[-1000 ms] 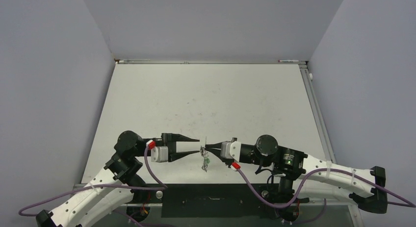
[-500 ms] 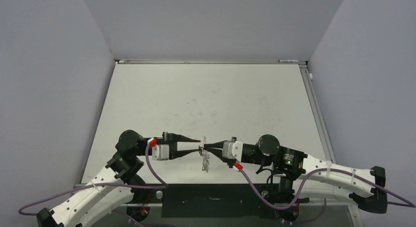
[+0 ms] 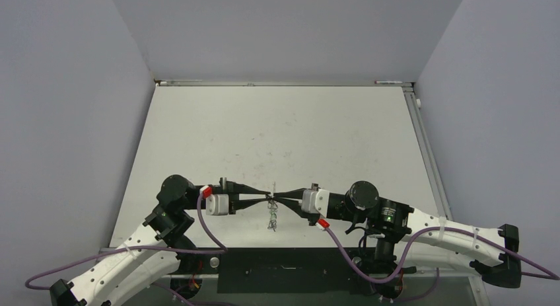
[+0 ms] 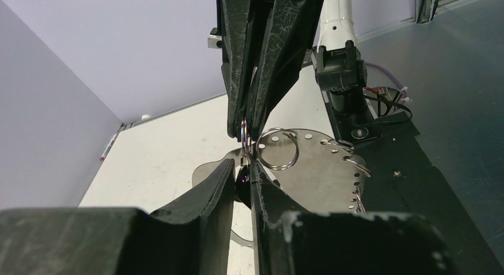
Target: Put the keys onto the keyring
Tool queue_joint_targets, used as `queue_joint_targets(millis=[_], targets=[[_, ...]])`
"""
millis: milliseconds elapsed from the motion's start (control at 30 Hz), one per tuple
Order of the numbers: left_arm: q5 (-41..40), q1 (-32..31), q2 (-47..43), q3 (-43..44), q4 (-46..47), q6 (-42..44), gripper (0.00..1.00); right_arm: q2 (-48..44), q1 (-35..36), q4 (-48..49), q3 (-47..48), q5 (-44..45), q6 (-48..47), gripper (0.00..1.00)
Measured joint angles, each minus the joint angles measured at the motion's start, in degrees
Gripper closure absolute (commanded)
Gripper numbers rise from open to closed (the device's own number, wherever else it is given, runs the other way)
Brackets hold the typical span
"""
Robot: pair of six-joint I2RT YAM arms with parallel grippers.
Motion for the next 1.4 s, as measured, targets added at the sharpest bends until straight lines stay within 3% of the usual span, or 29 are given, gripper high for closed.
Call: queue_joint_targets(millis=[133,567,1233,1400], targets=[[-0.07,0.00,0.00,-0.02,0.00,0.02,0.81,0.07,0.00,0.02,0.00,-0.33,0.17,0.95],[-0.63,0.00,-0.92,-0.28,0.33,0.00,0.80,0.26,0.00,-0.04,0.00,0.66,0.13,0.95],[-0.76,0.00,-0.79,-0.28,0.37,-0.63,0.88,1.75,0.00,-0.09,0.00,1.05,0.13,0.95],[-1.22,0.00,-0.52,-0.28,0.37,-0.63,0.84,1.75,-0.04,-0.07,0.00,1.03,0.13,0.95]])
